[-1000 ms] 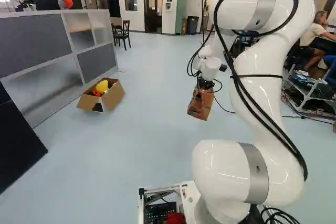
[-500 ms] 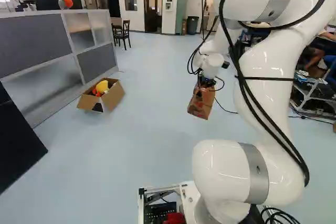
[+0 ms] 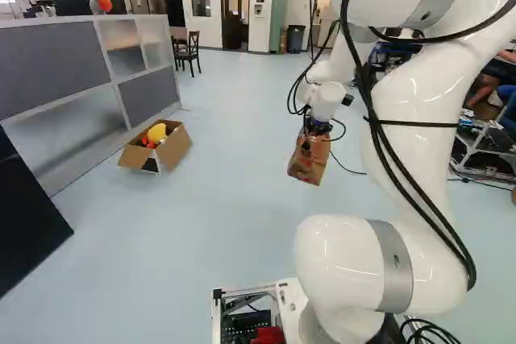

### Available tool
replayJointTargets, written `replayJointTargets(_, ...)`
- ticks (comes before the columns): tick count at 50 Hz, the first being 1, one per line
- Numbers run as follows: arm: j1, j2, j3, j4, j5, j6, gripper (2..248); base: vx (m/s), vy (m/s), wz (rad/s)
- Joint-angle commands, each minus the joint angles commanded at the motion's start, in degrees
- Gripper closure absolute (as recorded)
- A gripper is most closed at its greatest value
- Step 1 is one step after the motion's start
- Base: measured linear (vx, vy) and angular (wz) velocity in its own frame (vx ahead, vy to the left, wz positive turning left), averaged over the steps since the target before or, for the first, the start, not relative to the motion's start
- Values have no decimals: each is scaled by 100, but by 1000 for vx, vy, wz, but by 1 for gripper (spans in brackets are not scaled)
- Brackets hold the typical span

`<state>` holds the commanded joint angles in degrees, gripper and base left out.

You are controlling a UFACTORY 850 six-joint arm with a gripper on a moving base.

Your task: Pick up the grocery bag from the ground

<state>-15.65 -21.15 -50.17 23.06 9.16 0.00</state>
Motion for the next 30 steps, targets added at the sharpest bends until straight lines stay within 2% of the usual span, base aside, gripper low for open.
replayJointTargets(30,152,360,438,-223,396,0,228,0,0,0)
